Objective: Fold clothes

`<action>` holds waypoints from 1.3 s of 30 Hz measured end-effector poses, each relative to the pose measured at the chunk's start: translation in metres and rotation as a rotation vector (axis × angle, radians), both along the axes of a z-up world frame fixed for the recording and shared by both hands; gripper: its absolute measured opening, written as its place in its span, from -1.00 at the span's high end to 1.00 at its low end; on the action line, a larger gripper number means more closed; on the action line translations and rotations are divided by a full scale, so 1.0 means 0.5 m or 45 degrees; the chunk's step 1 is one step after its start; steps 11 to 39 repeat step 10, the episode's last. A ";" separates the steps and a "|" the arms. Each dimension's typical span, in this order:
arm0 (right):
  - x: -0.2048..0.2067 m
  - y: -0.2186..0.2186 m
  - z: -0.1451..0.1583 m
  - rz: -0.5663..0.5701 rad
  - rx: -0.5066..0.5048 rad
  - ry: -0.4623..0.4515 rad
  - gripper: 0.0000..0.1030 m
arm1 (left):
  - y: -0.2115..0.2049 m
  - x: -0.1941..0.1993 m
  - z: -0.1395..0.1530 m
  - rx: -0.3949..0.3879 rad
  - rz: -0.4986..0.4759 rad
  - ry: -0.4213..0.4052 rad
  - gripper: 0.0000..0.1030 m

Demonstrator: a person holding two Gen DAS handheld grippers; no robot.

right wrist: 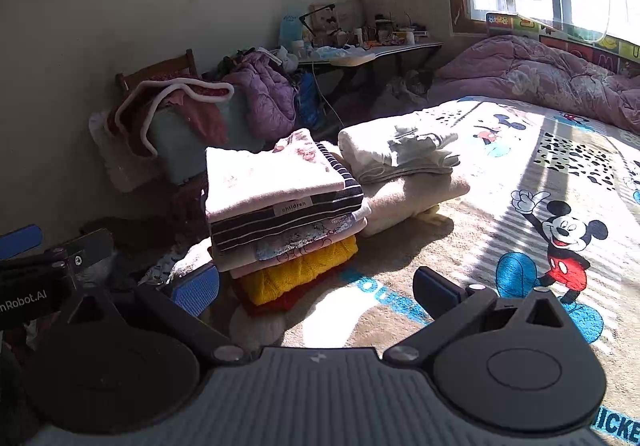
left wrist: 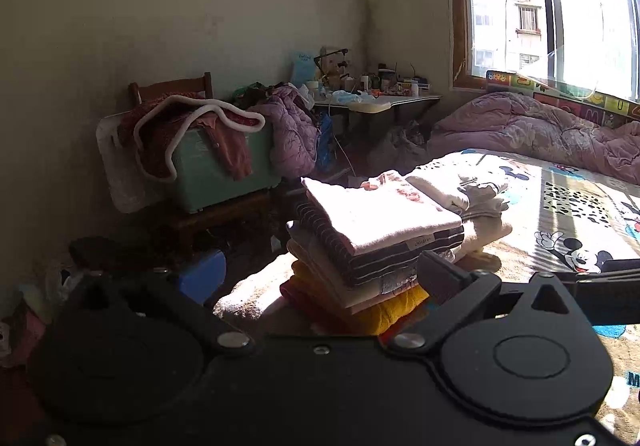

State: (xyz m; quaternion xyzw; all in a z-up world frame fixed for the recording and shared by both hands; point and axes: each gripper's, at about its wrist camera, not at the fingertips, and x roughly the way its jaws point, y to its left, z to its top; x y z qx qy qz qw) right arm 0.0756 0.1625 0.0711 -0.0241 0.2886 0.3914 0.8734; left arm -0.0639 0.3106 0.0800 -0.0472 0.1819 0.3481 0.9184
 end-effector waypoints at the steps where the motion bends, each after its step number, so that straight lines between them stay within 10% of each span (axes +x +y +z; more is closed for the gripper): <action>1: -0.004 -0.004 0.002 0.000 0.003 -0.002 -0.99 | -0.004 -0.004 0.002 -0.004 0.001 -0.003 -1.00; 39: -0.039 -0.034 0.019 -0.001 0.032 -0.005 -0.99 | -0.037 -0.027 0.023 0.016 -0.012 -0.020 -0.99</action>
